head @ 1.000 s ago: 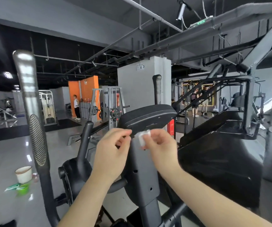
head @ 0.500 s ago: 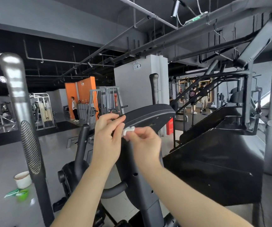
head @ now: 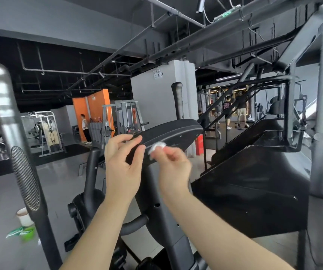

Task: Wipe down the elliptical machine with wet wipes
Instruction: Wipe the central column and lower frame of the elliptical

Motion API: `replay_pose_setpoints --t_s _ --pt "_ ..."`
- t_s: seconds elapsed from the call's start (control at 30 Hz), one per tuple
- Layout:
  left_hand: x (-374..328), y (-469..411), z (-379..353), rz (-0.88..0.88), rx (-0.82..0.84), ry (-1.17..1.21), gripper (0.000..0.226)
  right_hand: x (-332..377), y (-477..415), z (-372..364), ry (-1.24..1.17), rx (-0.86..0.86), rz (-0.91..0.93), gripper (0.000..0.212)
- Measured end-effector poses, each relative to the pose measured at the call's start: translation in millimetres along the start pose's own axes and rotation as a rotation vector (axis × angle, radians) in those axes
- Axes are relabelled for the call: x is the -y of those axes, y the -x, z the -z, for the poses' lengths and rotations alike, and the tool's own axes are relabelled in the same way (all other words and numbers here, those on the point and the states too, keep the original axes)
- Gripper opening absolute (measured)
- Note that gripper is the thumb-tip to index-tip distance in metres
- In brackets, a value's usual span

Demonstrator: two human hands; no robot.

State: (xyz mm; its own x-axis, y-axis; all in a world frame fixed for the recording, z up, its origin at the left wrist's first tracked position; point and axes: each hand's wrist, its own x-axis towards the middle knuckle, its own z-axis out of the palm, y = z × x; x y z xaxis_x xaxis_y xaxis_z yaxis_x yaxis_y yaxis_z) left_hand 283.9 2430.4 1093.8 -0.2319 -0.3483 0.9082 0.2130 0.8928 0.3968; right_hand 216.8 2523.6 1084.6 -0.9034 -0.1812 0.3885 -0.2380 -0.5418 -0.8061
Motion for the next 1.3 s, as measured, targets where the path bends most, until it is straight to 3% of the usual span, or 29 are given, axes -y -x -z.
replay_pose_setpoints --t_s 0.13,0.33,0.5,0.63,0.77,1.1,1.17,1.3 --pt "-5.2 3.5 -2.2 0.011 -0.021 0.000 0.025 -5.9 -21.6 10.9 0.017 0.025 0.000 0.004" --pt "-7.1 6.3 -3.6 0.044 -0.024 0.001 0.025 8.3 -96.2 56.7 -0.036 -0.191 -0.108 0.009" --pt "-8.0 6.7 -5.6 0.032 -0.036 -0.013 0.025 4.0 -105.7 51.1 -0.136 -0.314 -0.130 0.018" --pt "-4.8 5.6 -9.6 -0.009 -0.072 -0.054 0.024 -22.8 -55.7 21.7 -0.034 -0.152 -0.174 0.004" --pt "-2.8 7.8 -15.4 -0.038 -0.109 -0.067 0.024 -36.1 -30.8 7.9 -0.043 -0.004 -0.198 0.006" --pt "-2.2 14.2 -11.1 0.001 -0.051 -0.061 0.032 -23.4 -132.8 62.0 0.003 -0.265 -0.232 0.017" --pt "-1.8 18.3 -10.3 0.001 -0.061 -0.047 0.035 -25.6 -111.3 48.9 0.036 -0.252 -0.206 0.017" --pt "5.4 26.1 -12.4 -0.019 -0.139 0.017 0.034 -51.1 -54.5 16.2 0.014 -0.045 -0.229 0.010"
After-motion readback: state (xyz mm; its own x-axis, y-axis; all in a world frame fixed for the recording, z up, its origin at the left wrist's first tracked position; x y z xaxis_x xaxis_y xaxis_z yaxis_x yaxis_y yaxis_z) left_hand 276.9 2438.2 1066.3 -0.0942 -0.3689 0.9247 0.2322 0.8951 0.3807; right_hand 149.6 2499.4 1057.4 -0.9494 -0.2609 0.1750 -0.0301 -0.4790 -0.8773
